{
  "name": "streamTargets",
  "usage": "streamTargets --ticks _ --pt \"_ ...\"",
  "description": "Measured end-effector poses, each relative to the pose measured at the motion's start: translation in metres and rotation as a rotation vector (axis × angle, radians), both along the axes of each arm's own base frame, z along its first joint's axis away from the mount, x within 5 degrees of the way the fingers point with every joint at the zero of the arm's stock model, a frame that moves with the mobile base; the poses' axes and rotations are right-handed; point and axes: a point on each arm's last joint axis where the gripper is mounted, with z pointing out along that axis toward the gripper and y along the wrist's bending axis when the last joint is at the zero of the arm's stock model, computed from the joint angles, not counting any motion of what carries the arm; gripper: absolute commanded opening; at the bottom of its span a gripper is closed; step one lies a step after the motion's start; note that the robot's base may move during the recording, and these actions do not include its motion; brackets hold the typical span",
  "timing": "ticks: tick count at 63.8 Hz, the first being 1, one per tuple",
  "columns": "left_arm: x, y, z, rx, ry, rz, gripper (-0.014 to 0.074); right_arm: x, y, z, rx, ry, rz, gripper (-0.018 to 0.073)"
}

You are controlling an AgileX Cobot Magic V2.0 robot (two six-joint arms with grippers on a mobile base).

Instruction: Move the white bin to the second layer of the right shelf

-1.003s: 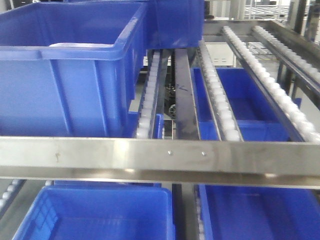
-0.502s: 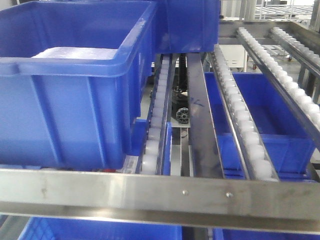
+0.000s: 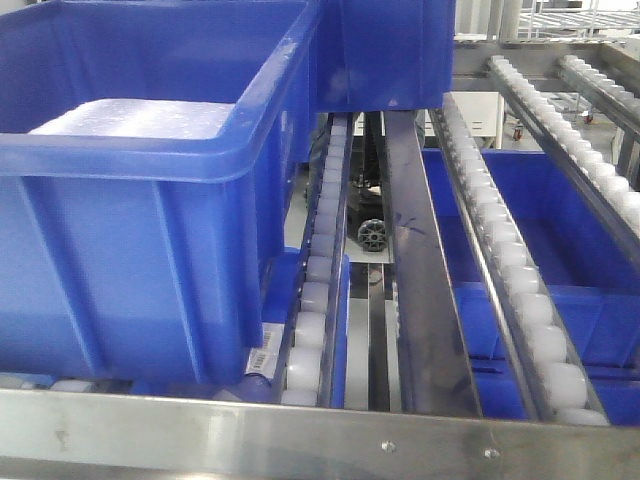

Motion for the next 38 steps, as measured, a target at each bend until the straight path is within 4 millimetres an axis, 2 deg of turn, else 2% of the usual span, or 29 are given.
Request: streamTargets --ticks 38 --pt "0.0 0.0 0.0 0.0 0.0 0.0 0.0085 0.0023 -0.0001 0.0018 -0.001 -0.032 -0.001 0.0057"
